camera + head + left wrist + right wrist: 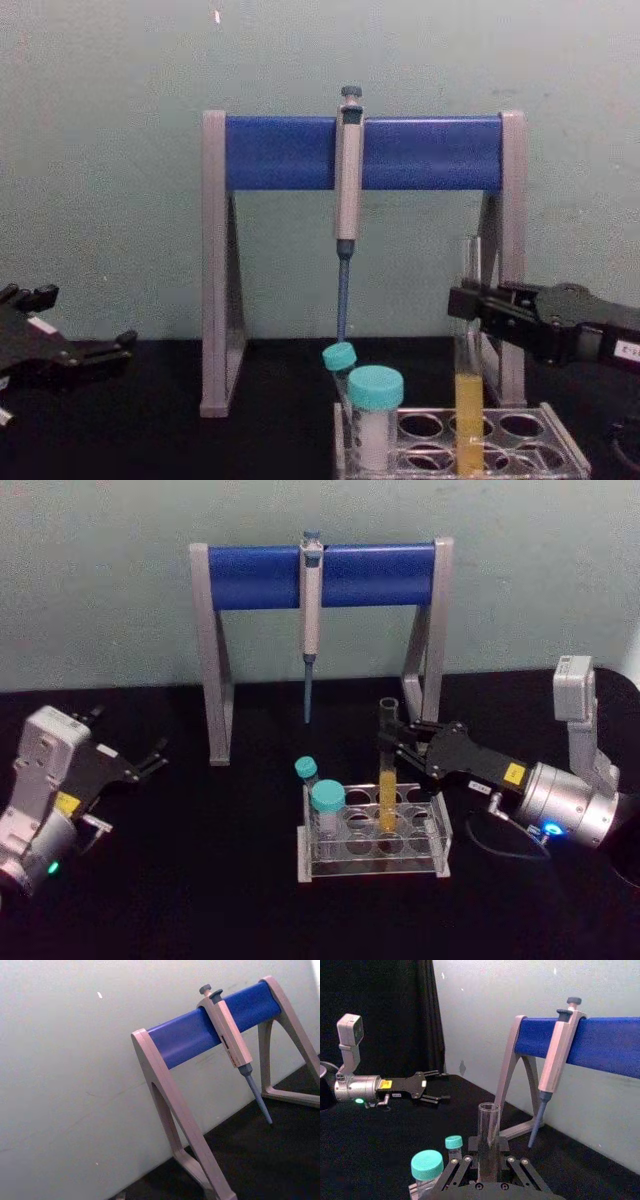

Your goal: Pick up the test tube from the test tube rack, shake it, then place it back into the test tube rack.

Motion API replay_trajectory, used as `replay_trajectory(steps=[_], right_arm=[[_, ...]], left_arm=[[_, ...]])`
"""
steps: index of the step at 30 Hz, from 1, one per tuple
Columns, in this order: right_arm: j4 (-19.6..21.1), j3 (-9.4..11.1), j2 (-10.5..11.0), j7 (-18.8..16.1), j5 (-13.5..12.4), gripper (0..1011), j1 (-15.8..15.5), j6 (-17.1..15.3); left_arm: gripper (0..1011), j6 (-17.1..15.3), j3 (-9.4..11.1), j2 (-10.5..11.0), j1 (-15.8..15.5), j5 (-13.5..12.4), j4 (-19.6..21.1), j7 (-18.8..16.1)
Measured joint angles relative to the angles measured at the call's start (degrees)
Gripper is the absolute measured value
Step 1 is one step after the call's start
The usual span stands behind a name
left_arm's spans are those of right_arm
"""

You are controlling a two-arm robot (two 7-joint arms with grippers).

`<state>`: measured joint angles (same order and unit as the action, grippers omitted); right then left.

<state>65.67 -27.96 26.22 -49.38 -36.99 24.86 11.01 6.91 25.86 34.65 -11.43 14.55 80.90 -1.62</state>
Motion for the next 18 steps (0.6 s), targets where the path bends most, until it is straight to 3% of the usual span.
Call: replay_trajectory(steps=[18], right_arm=[[-1.0, -0.5, -0.1, 0.2, 0.5, 232, 0.5, -1.1]], left_arm=[[1001, 0.0, 0.0, 0.0, 0.0, 0.0, 0.0, 0.0]])
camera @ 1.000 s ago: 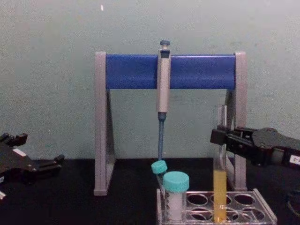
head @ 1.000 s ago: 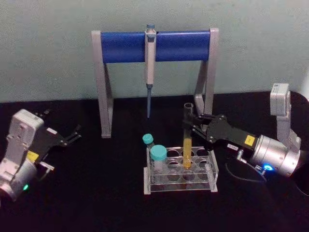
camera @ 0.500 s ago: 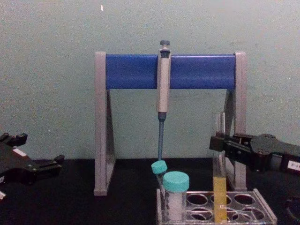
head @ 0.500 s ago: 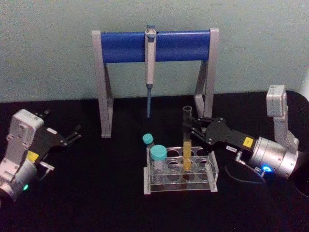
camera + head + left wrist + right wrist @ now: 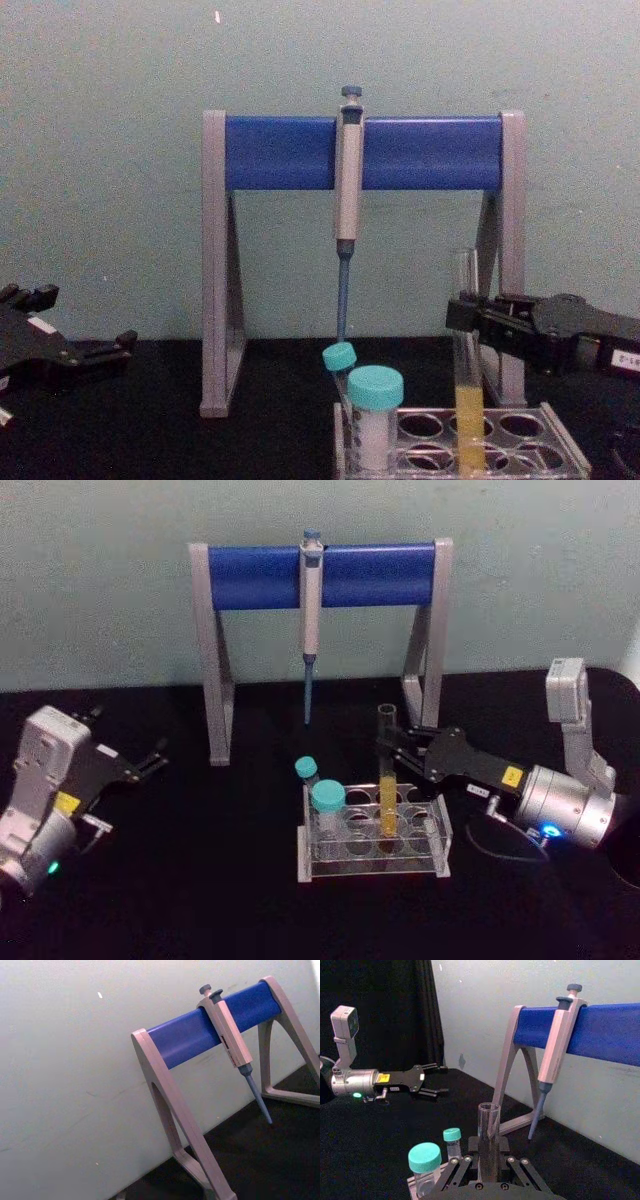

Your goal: Pick up the test tube from the test tube rack, shake it, then place it back into the test tube rack.

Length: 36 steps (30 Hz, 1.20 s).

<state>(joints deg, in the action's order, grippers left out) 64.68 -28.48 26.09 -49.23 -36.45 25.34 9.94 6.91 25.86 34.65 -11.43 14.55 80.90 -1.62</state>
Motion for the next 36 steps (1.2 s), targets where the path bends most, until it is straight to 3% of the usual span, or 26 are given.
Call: replay_trajectory(steps=[34, 36], right_arm=[[-0.3, -0.1, -0.1, 0.6, 0.3, 233, 0.2, -0.5], [-0.3, -0.1, -0.1, 0.6, 0.3, 273, 0.2, -0.5]], left_arm=[[1001, 0.0, 0.0, 0.0, 0.0, 0.0, 0.0, 0.0], [1001, 0.0, 0.0, 0.0, 0.0, 0.0, 0.0, 0.0]])
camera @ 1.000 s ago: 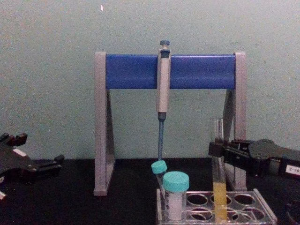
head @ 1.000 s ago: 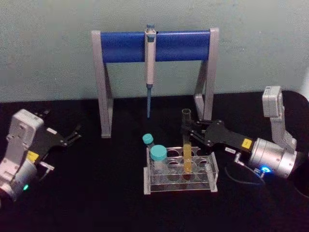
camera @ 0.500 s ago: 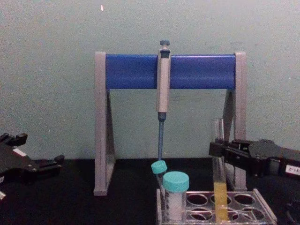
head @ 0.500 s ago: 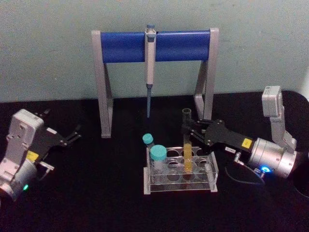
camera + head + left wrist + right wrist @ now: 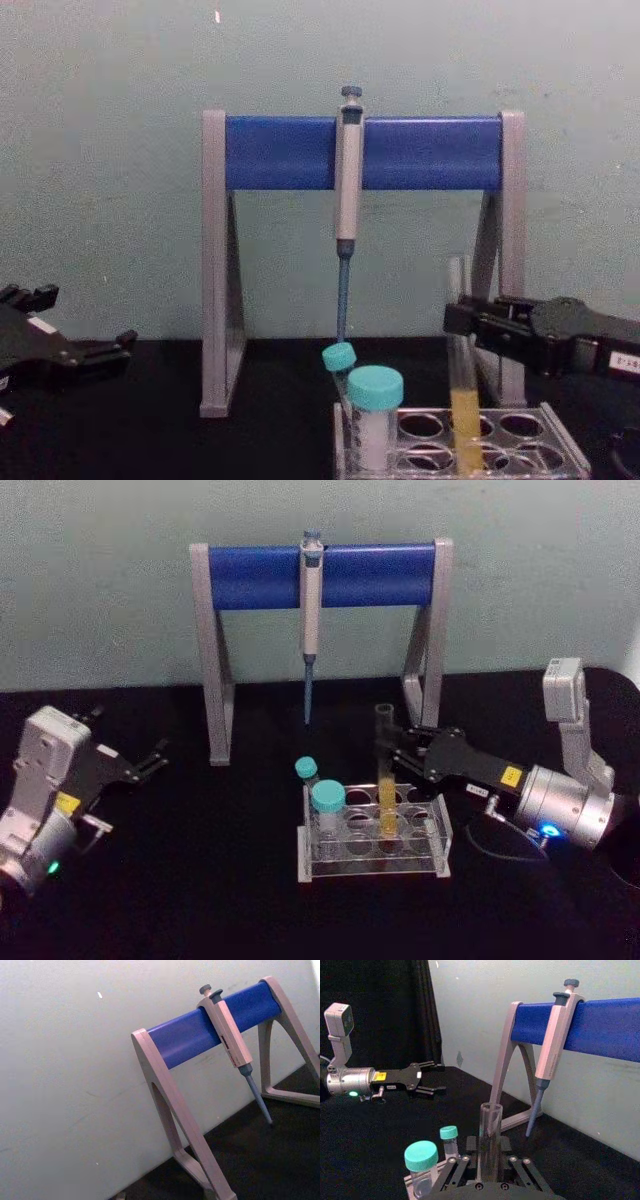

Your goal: Pick up the test tube from the test tube rack, shake it, then place it back into the test tube rack.

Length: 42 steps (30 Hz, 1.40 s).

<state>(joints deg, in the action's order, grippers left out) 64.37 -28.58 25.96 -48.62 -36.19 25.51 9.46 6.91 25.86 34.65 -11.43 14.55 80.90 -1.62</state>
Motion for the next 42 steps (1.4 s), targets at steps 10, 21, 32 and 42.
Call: replay_trajectory(steps=[10, 21, 32, 42], right_arm=[[0.0, 0.0, 0.0, 0.0, 0.0, 592, 0.0, 0.0], [0.0, 0.0, 0.0, -0.1, 0.0, 926, 0.0, 0.1], [0.2, 0.0, 0.1, 0.0, 0.0, 1000, -0.1, 0.2], [9.9, 4.8, 1.6, 7.4, 0.8, 1000, -5.9, 5.4]], left_arm=[[1001, 0.0, 0.0, 0.0, 0.0, 0.0, 0.0, 0.0], [1001, 0.0, 0.0, 0.0, 0.0, 0.0, 0.0, 0.0], [1001, 0.0, 0.0, 0.0, 0.0, 0.0, 0.0, 0.0], [1001, 0.0, 0.0, 0.0, 0.0, 0.0, 0.0, 0.0]])
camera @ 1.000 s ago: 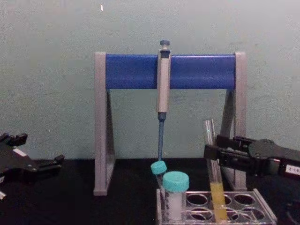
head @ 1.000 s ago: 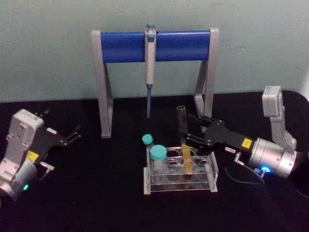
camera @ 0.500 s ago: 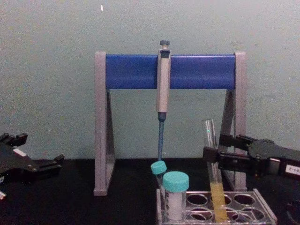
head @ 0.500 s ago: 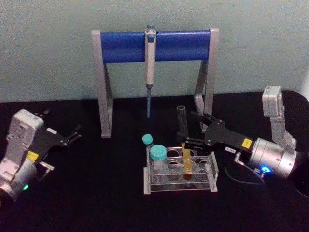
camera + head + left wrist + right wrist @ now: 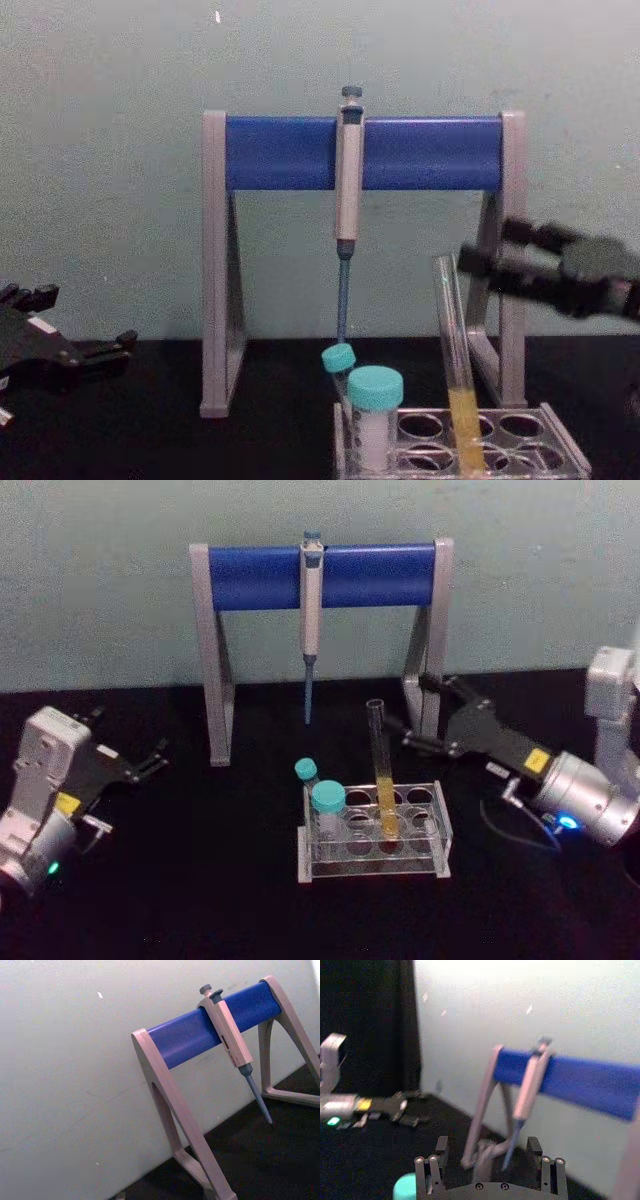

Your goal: Pick up the test tube from the test tube rack, shake it, then place it back into the test tube rack.

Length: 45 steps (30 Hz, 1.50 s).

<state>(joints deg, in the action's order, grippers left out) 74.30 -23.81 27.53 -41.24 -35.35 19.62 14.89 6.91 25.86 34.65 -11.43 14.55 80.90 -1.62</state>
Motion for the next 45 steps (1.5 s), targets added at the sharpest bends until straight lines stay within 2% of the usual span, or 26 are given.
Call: replay_trajectory(steps=[3, 4, 7, 8, 9, 10, 13, 14, 17, 18, 24, 27, 33, 45], right_arm=[[3.0, 1.9, 0.1, 3.6, 0.7, 1000, -2.1, 0.8], [4.9, 3.1, 0.1, 6.6, 1.5, 1000, -3.4, 1.1], [7.7, 4.8, 0.1, 11.8, 3.5, 1000, -5.4, 0.9], [9.3, 5.7, 0.0, 15.5, 5.4, 1000, -6.5, 0.3], [9.9, 6.1, -0.1, 17.4, 6.4, 1000, -7.1, -0.1], [11.1, 6.8, -0.4, 21.4, 8.3, 1000, -8.1, -1.3], [11.8, 7.4, -0.9, 25.9, 11.0, 1000, -9.0, -3.2], [11.9, 7.5, -1.3, 28.1, 12.4, 1000, -9.3, -4.8], [11.7, 7.6, -1.9, 30.6, 14.1, 1000, -9.5, -7.3], [11.2, 7.5, -2.2, 31.7, 14.8, 1000, -9.5, -9.2], [9.1, 7.2, -3.4, 33.6, 15.9, 1000, -9.0, -17.0], [8.2, 7.2, -3.9, 33.6, 16.1, 1000, -8.9, -18.9], [7.3, 7.8, -4.6, 33.0, 16.1, 1000, -8.7, -19.9], [7.4, 7.6, -4.5, 33.0, 16.1, 1000, -8.7, -19.8]], left_arm=[[1001, 0.0, 0.0, 0.0, 0.0, 0.0, 0.0, 0.0], [1001, 0.0, 0.0, 0.0, 0.0, 0.0, 0.0, 0.0], [1001, 0.0, 0.0, 0.0, 0.0, 0.0, 0.0, 0.0], [1001, 0.0, 0.0, 0.0, 0.0, 0.0, 0.0, 0.0], [1001, 0.0, 0.0, 0.0, 0.0, 0.0, 0.0, 0.0], [1001, 0.0, 0.0, 0.0, 0.0, 0.0, 0.0, 0.0], [1001, 0.0, 0.0, 0.0, 0.0, 0.0, 0.0, 0.0], [1001, 0.0, 0.0, 0.0, 0.0, 0.0, 0.0, 0.0], [1001, 0.0, 0.0, 0.0, 0.0, 0.0, 0.0, 0.0], [1001, 0.0, 0.0, 0.0, 0.0, 0.0, 0.0, 0.0], [1001, 0.0, 0.0, 0.0, 0.0, 0.0, 0.0, 0.0], [1001, 0.0, 0.0, 0.0, 0.0, 0.0, 0.0, 0.0], [1001, 0.0, 0.0, 0.0, 0.0, 0.0, 0.0, 0.0], [1001, 0.0, 0.0, 0.0, 0.0, 0.0, 0.0, 0.0]])
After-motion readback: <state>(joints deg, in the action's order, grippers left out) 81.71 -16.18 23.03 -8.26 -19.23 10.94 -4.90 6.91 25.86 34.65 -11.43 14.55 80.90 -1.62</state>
